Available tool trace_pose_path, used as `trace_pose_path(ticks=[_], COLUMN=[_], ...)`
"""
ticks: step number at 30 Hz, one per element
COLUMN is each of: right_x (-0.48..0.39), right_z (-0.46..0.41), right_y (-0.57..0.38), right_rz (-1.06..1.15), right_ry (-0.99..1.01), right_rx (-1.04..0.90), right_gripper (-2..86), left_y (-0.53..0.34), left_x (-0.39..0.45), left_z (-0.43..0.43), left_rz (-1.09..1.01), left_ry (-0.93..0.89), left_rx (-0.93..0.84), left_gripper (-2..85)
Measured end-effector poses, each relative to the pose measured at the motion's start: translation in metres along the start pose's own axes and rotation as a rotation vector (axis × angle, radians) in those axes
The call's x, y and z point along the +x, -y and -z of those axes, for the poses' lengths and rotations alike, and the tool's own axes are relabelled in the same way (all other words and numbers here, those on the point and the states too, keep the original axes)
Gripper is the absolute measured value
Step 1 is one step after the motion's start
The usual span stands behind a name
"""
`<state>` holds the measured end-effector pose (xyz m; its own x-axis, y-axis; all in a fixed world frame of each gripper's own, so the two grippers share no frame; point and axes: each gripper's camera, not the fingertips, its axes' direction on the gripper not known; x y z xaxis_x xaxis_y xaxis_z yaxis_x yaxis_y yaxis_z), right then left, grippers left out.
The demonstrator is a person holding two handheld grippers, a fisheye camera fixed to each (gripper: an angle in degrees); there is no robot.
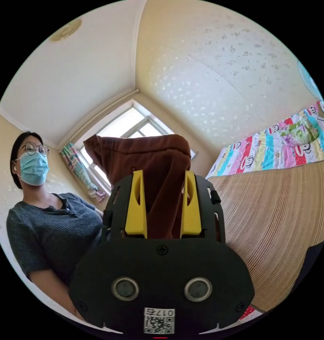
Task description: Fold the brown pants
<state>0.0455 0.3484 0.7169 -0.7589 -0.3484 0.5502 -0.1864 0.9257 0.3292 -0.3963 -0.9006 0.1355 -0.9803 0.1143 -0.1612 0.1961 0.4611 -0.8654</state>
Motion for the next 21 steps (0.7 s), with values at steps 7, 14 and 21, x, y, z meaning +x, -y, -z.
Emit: trace_pose_path(ticks=[7, 14, 21], right_x=[-0.035, -0.204, -0.244], right_z=[-0.017, 0.048, 0.140], right_y=[0.028, 0.071, 0.078], right_rz=[0.075, 0.419, 0.485], right_ry=[-0.201, -0.985, -0.741], right_rx=[-0.230, 0.231, 0.800], right_gripper=[4.3, 2.7, 2.7], left_y=[0.020, 0.044, 0.068], left_x=[0.022, 0.030, 0.034], left_z=[-0.001, 0.004, -0.065], left_rz=[0.006, 0.098, 0.114], left_ry=[0.055, 0.341, 0.150], left_rx=[-0.032, -0.101, -0.253], left_gripper=[3.8, 4.4, 3.8])
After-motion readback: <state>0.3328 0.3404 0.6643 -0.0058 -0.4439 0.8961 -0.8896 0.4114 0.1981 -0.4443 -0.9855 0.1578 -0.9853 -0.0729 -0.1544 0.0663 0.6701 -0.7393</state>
